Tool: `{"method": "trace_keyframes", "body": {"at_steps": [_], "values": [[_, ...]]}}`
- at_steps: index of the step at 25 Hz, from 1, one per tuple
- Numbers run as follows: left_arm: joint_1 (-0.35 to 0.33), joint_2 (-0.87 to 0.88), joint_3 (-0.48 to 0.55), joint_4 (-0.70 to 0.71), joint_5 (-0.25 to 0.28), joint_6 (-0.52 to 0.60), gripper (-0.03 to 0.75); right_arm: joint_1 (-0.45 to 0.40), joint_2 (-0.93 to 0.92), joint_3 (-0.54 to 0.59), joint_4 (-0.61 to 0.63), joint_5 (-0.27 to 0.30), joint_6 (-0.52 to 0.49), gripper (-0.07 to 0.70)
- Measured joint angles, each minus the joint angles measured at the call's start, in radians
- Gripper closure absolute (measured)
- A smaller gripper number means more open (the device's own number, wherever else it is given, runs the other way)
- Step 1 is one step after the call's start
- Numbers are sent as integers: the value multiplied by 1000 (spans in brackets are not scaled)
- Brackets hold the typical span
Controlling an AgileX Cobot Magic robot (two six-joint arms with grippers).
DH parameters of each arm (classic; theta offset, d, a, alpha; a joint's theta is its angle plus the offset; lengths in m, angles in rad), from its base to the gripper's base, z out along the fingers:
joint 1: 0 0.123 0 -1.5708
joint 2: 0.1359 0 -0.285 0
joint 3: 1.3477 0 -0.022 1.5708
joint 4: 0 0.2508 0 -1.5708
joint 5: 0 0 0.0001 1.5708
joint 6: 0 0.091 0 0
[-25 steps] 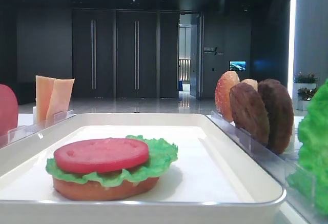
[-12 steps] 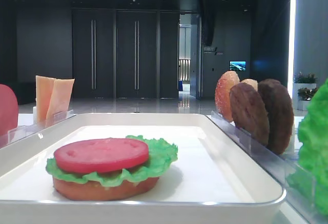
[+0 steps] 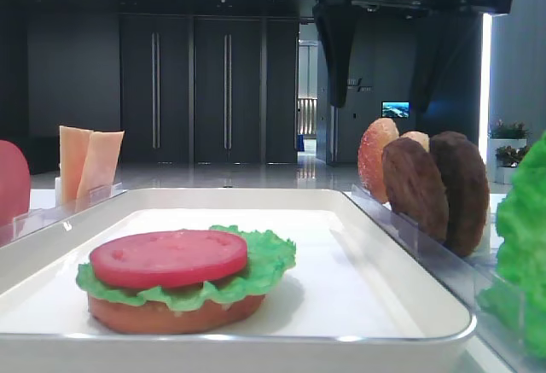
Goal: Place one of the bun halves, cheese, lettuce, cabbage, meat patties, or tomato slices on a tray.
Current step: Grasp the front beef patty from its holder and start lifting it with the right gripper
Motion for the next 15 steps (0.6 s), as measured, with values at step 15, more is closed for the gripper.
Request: {"method": "trace_keyframes", "body": {"at_steps": [15], "values": [[0, 0, 0, 0, 0, 0, 716, 0, 55, 0, -44, 0, -14, 184]]}}
